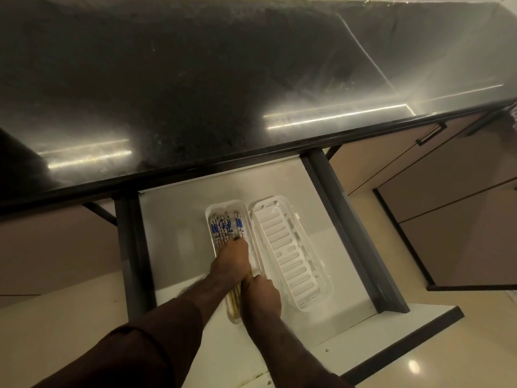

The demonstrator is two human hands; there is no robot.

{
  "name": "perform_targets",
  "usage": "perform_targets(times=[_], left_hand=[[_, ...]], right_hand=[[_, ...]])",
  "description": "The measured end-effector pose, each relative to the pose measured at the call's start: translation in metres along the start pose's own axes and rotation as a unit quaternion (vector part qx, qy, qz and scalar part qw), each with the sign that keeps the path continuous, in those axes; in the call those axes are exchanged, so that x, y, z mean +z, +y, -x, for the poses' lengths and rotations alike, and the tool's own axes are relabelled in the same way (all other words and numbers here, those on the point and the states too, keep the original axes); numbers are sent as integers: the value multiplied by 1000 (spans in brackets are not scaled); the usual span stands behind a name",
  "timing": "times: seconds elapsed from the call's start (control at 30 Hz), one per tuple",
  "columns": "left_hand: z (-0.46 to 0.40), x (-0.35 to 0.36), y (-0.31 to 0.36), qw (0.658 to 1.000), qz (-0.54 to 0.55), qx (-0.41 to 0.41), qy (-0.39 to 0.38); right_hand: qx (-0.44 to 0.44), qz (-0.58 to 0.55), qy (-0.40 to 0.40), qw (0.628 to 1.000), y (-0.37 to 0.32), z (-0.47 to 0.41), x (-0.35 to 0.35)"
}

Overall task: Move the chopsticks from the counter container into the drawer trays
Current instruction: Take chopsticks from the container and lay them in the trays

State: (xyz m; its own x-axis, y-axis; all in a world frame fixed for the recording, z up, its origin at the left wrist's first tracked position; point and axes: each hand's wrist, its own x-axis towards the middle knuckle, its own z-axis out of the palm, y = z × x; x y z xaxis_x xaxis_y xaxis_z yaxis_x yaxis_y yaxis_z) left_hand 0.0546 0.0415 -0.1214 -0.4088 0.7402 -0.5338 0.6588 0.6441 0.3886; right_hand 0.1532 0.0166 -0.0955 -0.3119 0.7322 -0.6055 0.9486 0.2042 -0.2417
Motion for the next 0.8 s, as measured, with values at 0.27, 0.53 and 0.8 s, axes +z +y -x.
perform_targets(times=[0.27, 0.53, 0.8], left_hand=[[2, 2, -3, 999, 39, 0, 36], [5, -2, -2, 998, 49, 16, 25], [16, 0, -7, 991, 109, 34, 71]], right_hand=[[-5, -16, -3, 1000, 4, 0, 3], [-54, 41, -5, 998, 5, 1, 0], [-75, 49, 3, 996, 9, 3, 0]])
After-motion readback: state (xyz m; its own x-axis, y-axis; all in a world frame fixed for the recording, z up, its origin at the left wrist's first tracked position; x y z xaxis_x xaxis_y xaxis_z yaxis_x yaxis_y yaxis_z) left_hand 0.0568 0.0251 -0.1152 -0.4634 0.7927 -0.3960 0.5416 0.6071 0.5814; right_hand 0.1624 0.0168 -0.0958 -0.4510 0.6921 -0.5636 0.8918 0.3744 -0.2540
